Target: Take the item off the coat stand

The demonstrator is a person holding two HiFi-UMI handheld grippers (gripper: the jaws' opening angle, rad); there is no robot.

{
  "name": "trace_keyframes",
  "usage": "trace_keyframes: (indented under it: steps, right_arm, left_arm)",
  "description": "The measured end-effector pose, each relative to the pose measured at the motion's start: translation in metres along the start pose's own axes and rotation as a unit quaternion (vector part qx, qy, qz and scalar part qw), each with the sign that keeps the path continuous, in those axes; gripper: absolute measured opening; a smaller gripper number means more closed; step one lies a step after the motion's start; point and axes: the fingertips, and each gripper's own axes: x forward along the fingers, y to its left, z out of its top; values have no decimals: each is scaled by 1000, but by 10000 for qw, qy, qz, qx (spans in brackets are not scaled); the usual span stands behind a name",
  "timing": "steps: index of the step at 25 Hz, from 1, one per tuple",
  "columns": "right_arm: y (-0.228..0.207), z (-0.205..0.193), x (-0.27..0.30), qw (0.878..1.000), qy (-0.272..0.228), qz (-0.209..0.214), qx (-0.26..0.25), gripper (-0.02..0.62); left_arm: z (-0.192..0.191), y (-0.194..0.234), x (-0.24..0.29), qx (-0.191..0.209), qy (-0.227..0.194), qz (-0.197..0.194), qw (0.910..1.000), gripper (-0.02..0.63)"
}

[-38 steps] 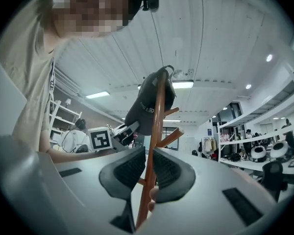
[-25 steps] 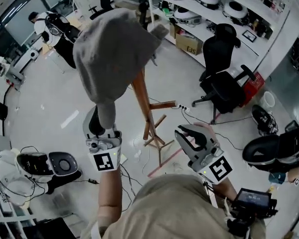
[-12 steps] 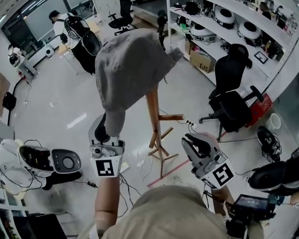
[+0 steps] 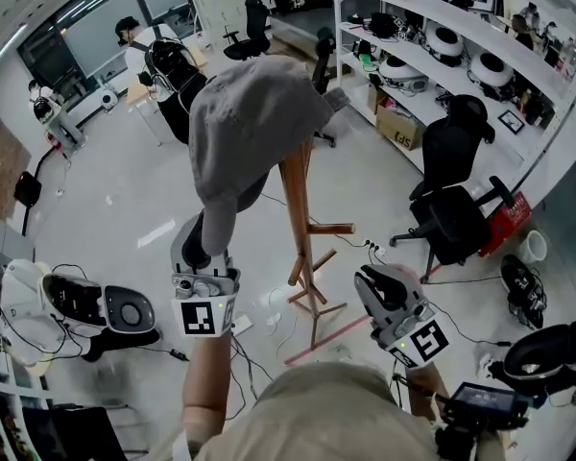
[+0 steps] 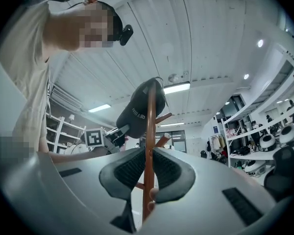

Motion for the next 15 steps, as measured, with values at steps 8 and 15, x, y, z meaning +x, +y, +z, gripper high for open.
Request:
trace_keyframes:
  steps: [8,15]
  right_arm:
    - [-13,-14,-9,9999,106,-74,110,54]
    - [-20,-21,-7,9998,140,10,169,54]
  left_arm:
    - [3,12,1,-191,-35,182,9996,34]
    - [-4,24,4,-365,10,374,9986,34]
